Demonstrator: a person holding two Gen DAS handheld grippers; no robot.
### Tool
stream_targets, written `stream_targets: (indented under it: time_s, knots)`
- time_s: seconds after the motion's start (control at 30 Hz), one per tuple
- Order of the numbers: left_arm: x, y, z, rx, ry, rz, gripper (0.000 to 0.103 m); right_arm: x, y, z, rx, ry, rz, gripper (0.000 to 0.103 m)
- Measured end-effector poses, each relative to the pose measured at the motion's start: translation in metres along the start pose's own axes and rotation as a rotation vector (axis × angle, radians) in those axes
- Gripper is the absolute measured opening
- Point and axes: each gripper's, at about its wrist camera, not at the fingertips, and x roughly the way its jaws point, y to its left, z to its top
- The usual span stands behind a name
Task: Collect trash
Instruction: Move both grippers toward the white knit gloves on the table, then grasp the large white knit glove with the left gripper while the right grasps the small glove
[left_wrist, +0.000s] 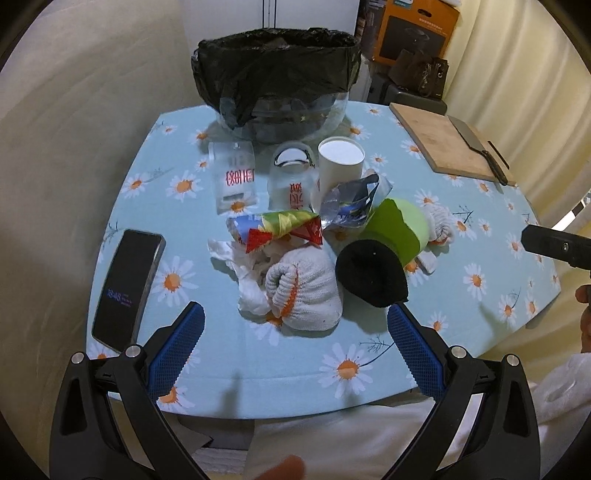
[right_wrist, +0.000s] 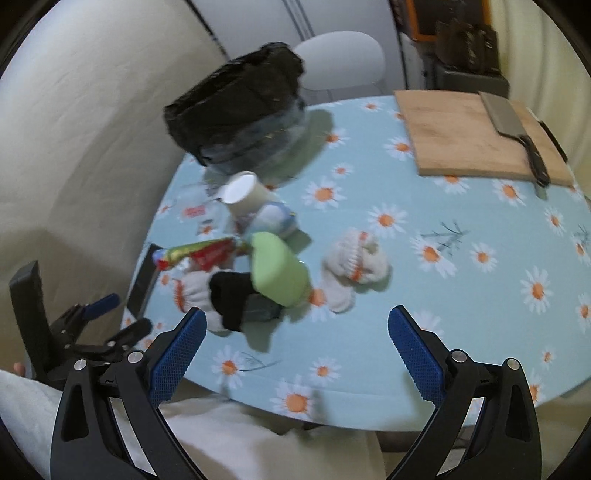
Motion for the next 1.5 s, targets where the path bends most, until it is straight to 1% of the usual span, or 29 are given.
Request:
stream_targets:
  time_s: [0.03,0.1,0.2,0.27,0.3,0.37,0.5,0.53,0.63,0.73,0.87,0.93,0.97,1.0,1.13,1.2,1.27,1.37,1.47,1.5]
  knots:
    - [0.003,0.000,-0.001,-0.005,0.012,0.000,0.097,0.000,-0.004,-0.001,0.004,-0.001,-0.006,0.094]
    - [0.006,0.002,-0.005,-0.014,0.033,-0.010,0.097,-0.001,-0.012,-0.004,-0.003,0.001,-0.047,0.094]
    - [0.009,0.005,-0.009,-0.052,0.044,-0.011,0.097,-0.002,-0.019,-0.006,-0.022,-0.001,-0.093,0.094]
    - [0.010,0.007,-0.012,-0.075,0.050,-0.001,0.093,0.000,-0.023,-0.008,-0.040,0.000,-0.121,0.094]
    - [0.010,0.007,-0.013,-0.087,0.048,0.013,0.085,-0.001,-0.025,-0.010,-0.048,0.004,-0.136,0.094]
    - [0.011,0.006,-0.016,-0.090,0.045,0.038,0.084,0.001,-0.028,-0.012,-0.071,0.015,-0.136,0.094]
    - [0.014,0.003,-0.019,-0.088,0.047,0.041,0.085,0.005,-0.030,-0.016,-0.097,0.038,-0.153,0.094]
    - [0.016,0.003,-0.019,-0.093,0.050,0.038,0.088,0.006,-0.031,-0.016,-0.101,0.039,-0.152,0.094]
    - [0.022,0.004,-0.020,-0.122,0.061,0.010,0.088,0.011,-0.031,-0.015,-0.118,0.047,-0.149,0.094]
    - [0.029,0.004,-0.018,-0.141,0.050,0.015,0.088,0.020,-0.031,-0.011,-0.135,0.056,-0.132,0.094]
    - [0.036,0.004,-0.014,-0.182,0.027,0.003,0.088,0.038,-0.035,-0.002,-0.156,0.084,-0.103,0.093]
    - [0.041,0.003,-0.012,-0.188,0.025,0.014,0.088,0.046,-0.037,0.002,-0.172,0.091,-0.099,0.087]
    - [0.044,0.002,-0.012,-0.193,0.029,0.009,0.088,0.051,-0.038,0.005,-0.187,0.099,-0.106,0.080]
    - [0.047,0.002,-0.011,-0.197,0.034,0.002,0.088,0.056,-0.039,0.007,-0.200,0.108,-0.115,0.075]
    - [0.058,0.001,-0.010,-0.211,0.047,0.004,0.088,0.075,-0.042,0.019,-0.214,0.131,-0.098,0.074]
    - [0.061,0.002,-0.010,-0.227,0.047,0.001,0.085,0.083,-0.041,0.026,-0.227,0.149,-0.082,0.073]
    - [0.064,0.004,-0.010,-0.256,0.049,-0.014,0.084,0.091,-0.038,0.032,-0.263,0.165,-0.073,0.072]
    - [0.070,0.003,-0.011,-0.286,0.056,-0.055,0.079,0.104,-0.038,0.040,-0.302,0.196,-0.048,0.072]
    - [0.072,0.003,-0.012,-0.305,0.049,-0.044,0.074,0.115,-0.039,0.045,-0.315,0.225,-0.033,0.071]
    - [0.074,0.004,-0.012,-0.314,0.053,-0.041,0.068,0.119,-0.040,0.047,-0.320,0.237,-0.022,0.070]
